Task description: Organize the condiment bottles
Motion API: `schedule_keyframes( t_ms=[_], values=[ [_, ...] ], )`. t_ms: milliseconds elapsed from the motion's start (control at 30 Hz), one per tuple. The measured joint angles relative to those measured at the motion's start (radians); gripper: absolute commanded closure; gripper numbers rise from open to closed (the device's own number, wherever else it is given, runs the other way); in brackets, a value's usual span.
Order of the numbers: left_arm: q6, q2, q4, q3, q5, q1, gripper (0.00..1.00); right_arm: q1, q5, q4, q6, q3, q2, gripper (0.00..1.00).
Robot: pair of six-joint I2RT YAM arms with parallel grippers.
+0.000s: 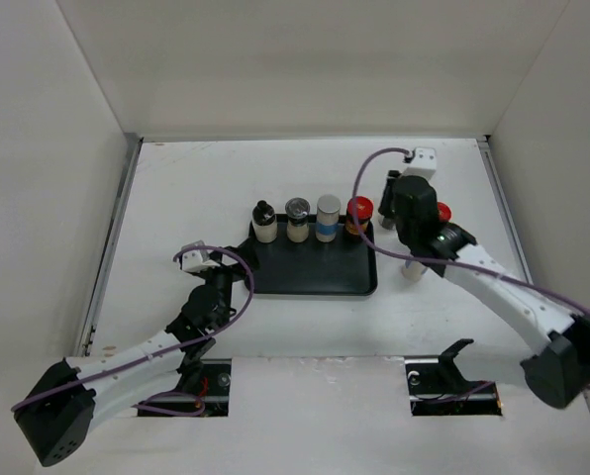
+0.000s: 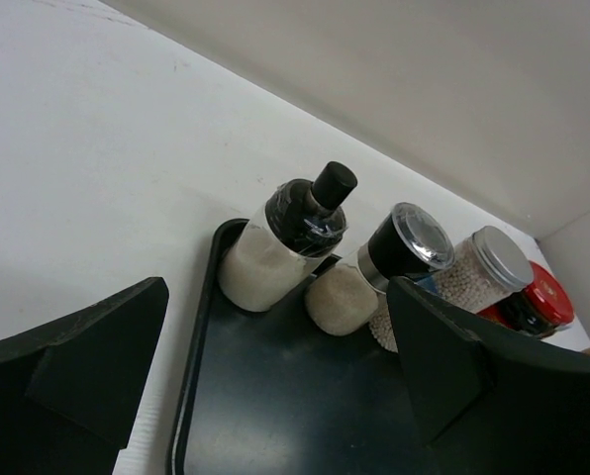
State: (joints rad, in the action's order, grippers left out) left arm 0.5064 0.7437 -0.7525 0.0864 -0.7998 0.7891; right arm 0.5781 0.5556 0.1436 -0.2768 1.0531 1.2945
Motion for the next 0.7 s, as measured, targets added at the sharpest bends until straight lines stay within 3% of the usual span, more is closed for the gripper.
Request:
schedule_keyframes(
  t_ms=[33,100,133,200,233,267,300,433,633,700],
  values=[
    [0.000,0.004,0.001,0.000,0.000,0.000,0.23,0.000,0.024,0.010,-0.006,-0.029,-0.058,0.77],
    [0.005,0.010,0.002,0.000,0.005,0.003,0.44,0.000,0.090,0.053,-0.036,-0.090,-0.181,0.78],
    [0.005,0.013,0.002,0.000,0.011,0.003,0.49,0.000,0.122,0.086,-0.055,-0.111,-0.229,0.69],
    [0.003,0.026,0.000,0.000,0.021,0.003,0.51,-0.001,0.190,0.164,-0.105,-0.149,-0.313,0.29],
    [0.003,0.034,0.002,0.000,0.026,0.003,0.50,-0.001,0.222,0.208,-0.133,-0.170,-0.352,0.15],
    [0.003,0.040,0.006,0.000,0.029,0.003,0.47,-0.001,0.248,0.250,-0.157,-0.191,-0.385,0.04],
    [0.003,0.040,0.012,0.000,0.032,0.003,0.43,-0.001,0.267,0.285,-0.175,-0.212,-0.411,0.00],
    [0.006,0.020,0.013,0.000,0.032,0.000,0.37,-0.004,0.264,0.403,-0.238,-0.281,-0.435,0.00],
    [0.011,0.020,0.015,0.000,0.032,-0.004,0.35,-0.011,0.205,0.422,-0.264,-0.330,-0.344,0.00],
    [0.013,0.025,0.016,0.000,0.032,-0.004,0.35,-0.021,0.194,0.413,-0.266,-0.337,-0.330,0.05]
  ],
)
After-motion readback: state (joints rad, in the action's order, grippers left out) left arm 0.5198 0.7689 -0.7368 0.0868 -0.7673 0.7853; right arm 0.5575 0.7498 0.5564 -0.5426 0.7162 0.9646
